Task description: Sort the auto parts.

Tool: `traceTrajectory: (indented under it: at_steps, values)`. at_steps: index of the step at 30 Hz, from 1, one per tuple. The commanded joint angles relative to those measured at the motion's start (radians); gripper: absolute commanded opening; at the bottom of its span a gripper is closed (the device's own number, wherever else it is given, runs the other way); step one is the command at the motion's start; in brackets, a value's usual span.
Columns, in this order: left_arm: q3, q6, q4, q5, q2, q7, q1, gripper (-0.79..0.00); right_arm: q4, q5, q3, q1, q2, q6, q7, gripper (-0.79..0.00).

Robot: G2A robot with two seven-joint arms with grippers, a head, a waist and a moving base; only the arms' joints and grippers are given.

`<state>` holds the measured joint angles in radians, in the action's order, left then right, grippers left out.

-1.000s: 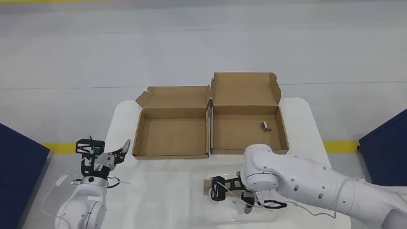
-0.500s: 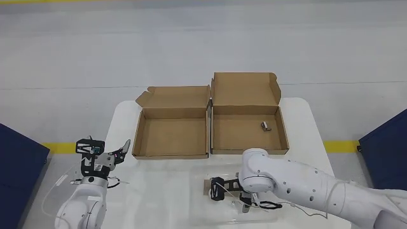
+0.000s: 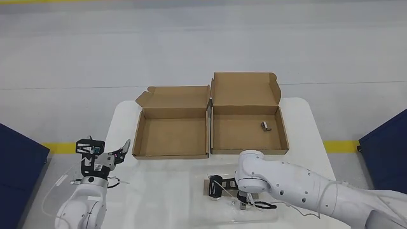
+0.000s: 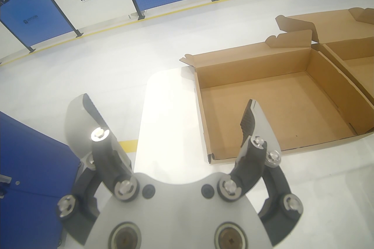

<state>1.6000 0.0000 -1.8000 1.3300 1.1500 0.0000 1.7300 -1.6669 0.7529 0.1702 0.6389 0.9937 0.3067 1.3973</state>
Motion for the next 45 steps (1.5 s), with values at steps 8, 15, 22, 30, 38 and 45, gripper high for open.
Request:
traceTrajectory:
  at_steps: [8,15,22,30,38,45]
  values:
    - [0.000,0.000,0.000,0.000,0.000,0.000,0.000,0.000,0.027,0.035,0.025,0.032,-0.002,-0.014,-0.047,0.000]
    - [0.000,0.000,0.000,0.000,0.000,0.000,0.000,0.000,0.024,0.047,0.054,0.055,-0.010,-0.019,-0.059,-0.262]
    - [0.000,0.000,0.000,0.000,0.000,0.000,0.000,0.000,0.011,0.069,0.078,0.077,-0.017,-0.033,-0.046,-0.434]
    - [0.000,0.000,0.000,0.000,0.000,0.000,0.000,0.000,0.001,0.089,0.106,0.101,-0.023,-0.028,-0.050,-0.471]
    - [0.000,0.000,0.000,0.000,0.000,0.000,0.000,0.000,0.007,0.099,0.133,0.119,-0.026,-0.015,-0.056,-0.542]
    - [0.000,0.000,0.000,0.000,0.000,0.000,0.000,0.000,0.021,0.100,0.155,0.132,-0.024,0.001,-0.074,-0.619]
